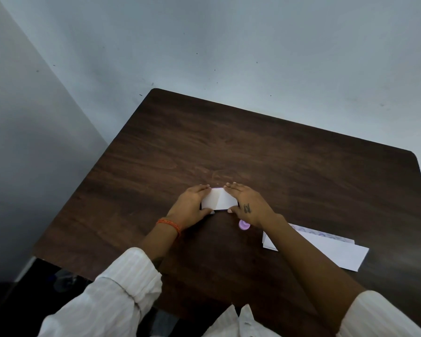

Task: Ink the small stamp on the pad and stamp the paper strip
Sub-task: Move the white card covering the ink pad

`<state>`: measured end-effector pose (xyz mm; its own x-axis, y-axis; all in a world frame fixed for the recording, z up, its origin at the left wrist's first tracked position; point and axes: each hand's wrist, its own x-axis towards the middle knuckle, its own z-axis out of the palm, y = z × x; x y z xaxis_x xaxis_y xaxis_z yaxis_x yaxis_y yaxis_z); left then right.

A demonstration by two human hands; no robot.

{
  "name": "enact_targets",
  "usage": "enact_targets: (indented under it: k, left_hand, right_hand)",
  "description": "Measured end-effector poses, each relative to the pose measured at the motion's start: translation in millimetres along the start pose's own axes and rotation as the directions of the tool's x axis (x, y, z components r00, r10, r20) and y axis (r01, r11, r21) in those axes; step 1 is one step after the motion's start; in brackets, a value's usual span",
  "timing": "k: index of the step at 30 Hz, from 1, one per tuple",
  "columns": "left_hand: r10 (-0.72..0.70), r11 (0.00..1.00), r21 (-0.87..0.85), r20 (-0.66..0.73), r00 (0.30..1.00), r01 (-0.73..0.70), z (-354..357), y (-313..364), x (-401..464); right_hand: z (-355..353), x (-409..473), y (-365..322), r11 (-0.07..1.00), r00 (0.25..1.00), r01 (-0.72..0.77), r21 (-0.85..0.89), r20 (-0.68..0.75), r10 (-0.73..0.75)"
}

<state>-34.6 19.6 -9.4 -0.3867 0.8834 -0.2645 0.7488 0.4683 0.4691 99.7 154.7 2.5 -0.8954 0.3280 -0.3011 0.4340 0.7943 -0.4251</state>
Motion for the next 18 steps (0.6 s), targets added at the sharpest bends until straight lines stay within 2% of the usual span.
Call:
enact_targets:
  k: [18]
  left_hand:
    - [-0.03,0.998,-0.065,-0.025,0.999,0.028,5.0,6.9,-3.8]
  right_hand:
    - [-2.9,-1.9,-2.0,0.999,1.0,-0.025,0.026,0.004,0.025]
